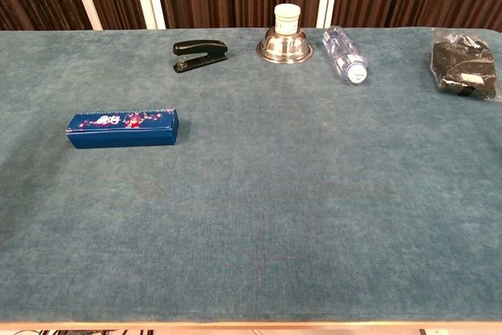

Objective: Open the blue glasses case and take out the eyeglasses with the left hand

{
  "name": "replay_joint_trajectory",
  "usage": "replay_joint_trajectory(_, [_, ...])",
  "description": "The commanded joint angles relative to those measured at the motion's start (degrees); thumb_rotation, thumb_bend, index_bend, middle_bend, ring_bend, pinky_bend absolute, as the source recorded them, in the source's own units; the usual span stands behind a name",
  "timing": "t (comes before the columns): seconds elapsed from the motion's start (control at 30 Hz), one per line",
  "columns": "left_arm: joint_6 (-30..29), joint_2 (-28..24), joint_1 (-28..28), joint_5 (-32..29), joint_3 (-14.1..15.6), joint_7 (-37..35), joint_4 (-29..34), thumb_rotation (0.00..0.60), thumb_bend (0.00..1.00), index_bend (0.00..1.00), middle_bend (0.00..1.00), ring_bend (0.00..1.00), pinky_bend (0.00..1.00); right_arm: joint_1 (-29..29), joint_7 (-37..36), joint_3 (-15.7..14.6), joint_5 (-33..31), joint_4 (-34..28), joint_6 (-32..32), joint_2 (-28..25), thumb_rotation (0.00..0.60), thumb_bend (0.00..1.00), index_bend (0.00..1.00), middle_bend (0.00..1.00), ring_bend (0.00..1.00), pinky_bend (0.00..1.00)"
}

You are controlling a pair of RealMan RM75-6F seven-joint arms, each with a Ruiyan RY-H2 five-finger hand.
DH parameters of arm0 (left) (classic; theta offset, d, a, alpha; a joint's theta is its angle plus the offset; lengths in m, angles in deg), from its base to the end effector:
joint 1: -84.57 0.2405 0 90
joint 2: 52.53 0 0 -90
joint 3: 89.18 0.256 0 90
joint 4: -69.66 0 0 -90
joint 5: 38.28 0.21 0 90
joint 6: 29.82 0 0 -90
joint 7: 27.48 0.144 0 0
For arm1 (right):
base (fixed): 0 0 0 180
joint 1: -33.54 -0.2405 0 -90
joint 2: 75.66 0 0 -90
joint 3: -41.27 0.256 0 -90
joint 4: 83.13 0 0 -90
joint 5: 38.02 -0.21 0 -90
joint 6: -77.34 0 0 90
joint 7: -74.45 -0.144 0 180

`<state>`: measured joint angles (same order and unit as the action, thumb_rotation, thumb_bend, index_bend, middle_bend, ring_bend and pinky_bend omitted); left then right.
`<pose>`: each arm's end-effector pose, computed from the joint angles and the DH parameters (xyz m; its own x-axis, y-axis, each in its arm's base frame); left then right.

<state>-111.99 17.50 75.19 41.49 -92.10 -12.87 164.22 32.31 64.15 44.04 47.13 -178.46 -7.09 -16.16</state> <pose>-0.2944 0.2027 0.1203 0.4881 0.0458 0.8716 0.8724 0.0045 -0.4887 -0.3198 -0.1604 0.1790 0.2500 -0.0283 0.9678 -0.9656 0.0667 0.2514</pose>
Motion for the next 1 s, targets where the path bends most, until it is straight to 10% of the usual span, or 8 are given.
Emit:
replay_joint_trajectory(0.03, [0.0,0.0,0.0,0.0,0.0,0.0,0.0,0.6,0.08,0.0,0.0,0.0,0.01,0.0,0.0,0.0,0.0,0.0,0.0,0.0,0.6,0.2,0.0,0.0,0.0,0.2])
replay_joint_trajectory(1.0, [5.9,-0.2,-4.4,-5.2,-4.1,4.8,6.7,0.6,0.15,0.0,0.03,0.0,0.01,-0.1,-0.6,0.0,-0.3,-0.3,0.4,-0.2,0.6,0.2,0.0,0.0,0.0,0.2])
